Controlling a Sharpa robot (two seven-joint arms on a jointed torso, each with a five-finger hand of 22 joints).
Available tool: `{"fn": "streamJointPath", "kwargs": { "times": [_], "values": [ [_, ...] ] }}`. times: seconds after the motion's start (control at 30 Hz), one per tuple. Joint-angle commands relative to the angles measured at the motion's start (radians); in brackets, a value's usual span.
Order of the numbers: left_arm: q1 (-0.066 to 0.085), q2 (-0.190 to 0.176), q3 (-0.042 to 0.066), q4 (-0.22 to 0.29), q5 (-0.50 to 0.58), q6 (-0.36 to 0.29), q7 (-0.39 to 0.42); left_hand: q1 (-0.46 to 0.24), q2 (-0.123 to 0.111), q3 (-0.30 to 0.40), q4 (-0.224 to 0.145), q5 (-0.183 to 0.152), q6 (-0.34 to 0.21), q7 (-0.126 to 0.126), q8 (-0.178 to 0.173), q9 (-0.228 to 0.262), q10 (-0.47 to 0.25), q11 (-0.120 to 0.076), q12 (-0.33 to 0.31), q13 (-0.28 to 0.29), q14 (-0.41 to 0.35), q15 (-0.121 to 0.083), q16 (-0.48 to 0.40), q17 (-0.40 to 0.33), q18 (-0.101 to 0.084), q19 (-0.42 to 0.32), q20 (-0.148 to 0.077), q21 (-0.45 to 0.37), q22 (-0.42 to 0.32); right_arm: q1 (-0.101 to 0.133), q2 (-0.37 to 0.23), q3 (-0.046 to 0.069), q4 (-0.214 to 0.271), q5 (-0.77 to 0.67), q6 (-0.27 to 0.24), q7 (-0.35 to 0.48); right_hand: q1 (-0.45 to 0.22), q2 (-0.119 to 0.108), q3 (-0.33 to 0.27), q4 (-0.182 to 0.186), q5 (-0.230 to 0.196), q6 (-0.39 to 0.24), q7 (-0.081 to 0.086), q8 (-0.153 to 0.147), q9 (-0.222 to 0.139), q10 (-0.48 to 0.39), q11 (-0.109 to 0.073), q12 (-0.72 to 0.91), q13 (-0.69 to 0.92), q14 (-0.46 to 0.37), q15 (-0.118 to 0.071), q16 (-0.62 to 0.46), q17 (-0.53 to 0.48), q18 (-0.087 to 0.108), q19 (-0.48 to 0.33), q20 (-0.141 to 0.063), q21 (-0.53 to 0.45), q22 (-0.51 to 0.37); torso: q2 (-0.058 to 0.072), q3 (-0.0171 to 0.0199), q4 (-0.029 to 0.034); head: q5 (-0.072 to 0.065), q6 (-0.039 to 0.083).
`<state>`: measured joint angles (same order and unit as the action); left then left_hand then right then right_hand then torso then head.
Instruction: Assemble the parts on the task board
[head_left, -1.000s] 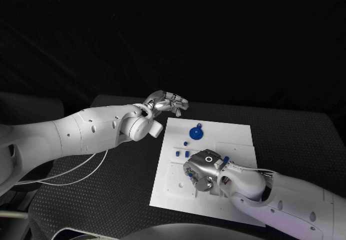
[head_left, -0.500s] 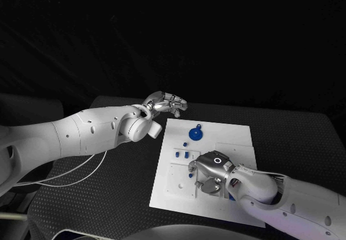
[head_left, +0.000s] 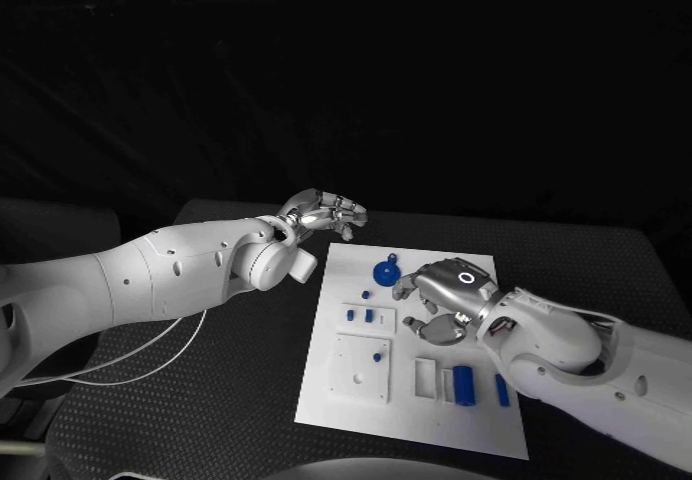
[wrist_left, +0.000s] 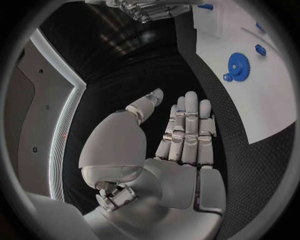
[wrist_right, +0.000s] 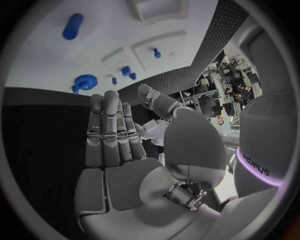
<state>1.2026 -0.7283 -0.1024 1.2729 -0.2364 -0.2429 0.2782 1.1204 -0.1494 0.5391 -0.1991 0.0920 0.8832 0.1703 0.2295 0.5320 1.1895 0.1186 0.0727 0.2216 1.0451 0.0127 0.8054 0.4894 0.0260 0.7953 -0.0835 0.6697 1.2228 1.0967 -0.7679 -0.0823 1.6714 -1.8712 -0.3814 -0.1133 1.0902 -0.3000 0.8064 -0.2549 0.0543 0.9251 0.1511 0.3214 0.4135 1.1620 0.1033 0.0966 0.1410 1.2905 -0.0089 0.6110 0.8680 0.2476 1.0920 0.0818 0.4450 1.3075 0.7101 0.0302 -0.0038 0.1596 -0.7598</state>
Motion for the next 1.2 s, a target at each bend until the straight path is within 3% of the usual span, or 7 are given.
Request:
{"fn": "streamJointPath", "kwargs": {
  "times": [0.03,0.2,0.47,0.57,0.63,0.9,1.2],
  "values": [
    [0.002,0.0,0.001,0.001,0.006,0.014,0.006,-0.012,0.001,-0.004,0.001,0.001,-0.007,0.001,0.002,-0.001,-0.008,0.0,0.001,-0.001,0.0,0.002,-0.007,0.002,0.012,0.005,0.0,-0.005,0.002,0.022,-0.032,0.014,0.013,0.091,0.057,0.014,0.011,0.0,0.005,0.0,-0.003,0.005,0.005,0.005,0.001,0.012,-0.001,0.007,0.0,0.011,-0.001,0.011,0.007,0.014,0.012,-0.003,0.01,0.025,0.001,-0.0005,0.0,-0.015,0.009],
    [0.002,0.002,0.001,0.0,0.006,0.016,0.007,-0.012,0.001,-0.004,0.001,0.001,-0.006,0.001,0.002,-0.001,-0.008,0.0,0.001,-0.001,0.0,0.002,-0.007,0.002,0.012,0.005,0.0,-0.005,0.002,0.055,-0.068,0.019,0.005,0.111,0.136,0.005,0.0,0.0,-0.019,-0.006,0.001,0.001,0.006,0.006,0.0,0.026,-0.007,0.014,0.002,0.016,-0.007,0.039,0.024,0.014,0.02,-0.01,0.036,0.027,0.0,-0.0003,-0.0001,-0.024,0.014],
    [0.002,0.002,0.001,-0.001,0.006,0.017,0.008,-0.012,0.001,-0.004,0.001,0.001,-0.006,0.001,0.002,-0.001,-0.007,0.0,0.001,-0.001,0.001,0.002,-0.008,0.003,0.012,0.005,0.0,-0.005,0.002,0.058,-0.093,0.017,-0.023,0.107,0.235,-0.019,-0.052,0.0,-0.104,-0.033,0.001,-0.037,0.0,-0.01,-0.009,-0.031,0.015,-0.017,-0.015,-0.02,0.014,0.049,0.031,0.012,-0.019,-0.002,0.046,0.025,0.001,0.0,0.0,-0.032,0.017],
    [0.002,0.003,0.001,-0.001,0.006,0.017,0.008,-0.012,0.001,-0.004,0.0,0.001,-0.006,0.001,0.003,-0.002,-0.007,-0.001,0.001,-0.001,0.001,0.002,-0.008,0.003,0.012,0.005,0.0,-0.005,0.002,0.057,-0.094,0.008,-0.033,0.102,0.26,-0.025,-0.062,0.0,-0.138,-0.034,0.0,-0.053,-0.003,-0.015,-0.012,-0.054,0.019,-0.027,-0.025,-0.034,0.018,0.053,0.033,0.013,-0.034,0.003,0.049,0.025,0.001,0.0002,0.0002,-0.033,0.017],
    [0.002,0.003,0.001,-0.001,0.006,0.017,0.008,-0.012,0.001,-0.004,0.0,0.001,-0.006,0.001,0.003,-0.002,-0.007,-0.001,0.001,-0.001,0.001,0.002,-0.008,0.003,0.012,0.005,0.0,-0.006,0.002,0.054,-0.093,-0.001,-0.04,0.093,0.267,-0.027,-0.064,-0.001,-0.152,-0.032,-0.002,-0.061,-0.009,-0.017,-0.013,-0.062,0.02,-0.028,-0.029,-0.039,0.019,0.056,0.033,0.014,-0.039,0.004,0.05,0.024,0.001,-0.0002,0.0005,-0.034,0.018],
    [0.002,0.002,0.001,-0.002,0.006,0.016,0.008,-0.011,0.001,-0.004,0.0,0.001,-0.006,0.001,0.003,-0.002,-0.007,-0.001,0.002,-0.001,0.001,0.002,-0.009,0.004,0.012,0.006,0.0,-0.006,0.003,0.036,-0.09,-0.007,-0.05,0.067,0.28,-0.028,-0.057,0.0,-0.158,-0.029,-0.002,-0.059,-0.006,-0.012,-0.012,-0.056,0.018,-0.021,-0.032,-0.042,0.017,0.061,0.033,0.014,-0.042,0.006,0.055,0.024,0.001,-0.0004,0.0011,-0.037,0.014],
    [0.002,0.001,0.001,-0.003,0.006,0.017,0.009,-0.011,0.001,-0.004,0.0,0.001,-0.006,0.001,0.003,-0.002,-0.007,-0.001,0.002,-0.001,0.001,0.002,-0.009,0.005,0.012,0.006,0.0,-0.006,0.003,0.025,-0.069,-0.021,-0.069,0.022,0.259,-0.033,-0.018,0.002,-0.106,-0.008,-0.006,-0.04,-0.007,0.007,-0.004,-0.021,0.008,0.0,-0.031,-0.04,0.008,0.073,0.031,0.014,-0.039,0.004,0.065,0.022,0.001,-0.0009,0.002,-0.039,0.011]
  ]
}}
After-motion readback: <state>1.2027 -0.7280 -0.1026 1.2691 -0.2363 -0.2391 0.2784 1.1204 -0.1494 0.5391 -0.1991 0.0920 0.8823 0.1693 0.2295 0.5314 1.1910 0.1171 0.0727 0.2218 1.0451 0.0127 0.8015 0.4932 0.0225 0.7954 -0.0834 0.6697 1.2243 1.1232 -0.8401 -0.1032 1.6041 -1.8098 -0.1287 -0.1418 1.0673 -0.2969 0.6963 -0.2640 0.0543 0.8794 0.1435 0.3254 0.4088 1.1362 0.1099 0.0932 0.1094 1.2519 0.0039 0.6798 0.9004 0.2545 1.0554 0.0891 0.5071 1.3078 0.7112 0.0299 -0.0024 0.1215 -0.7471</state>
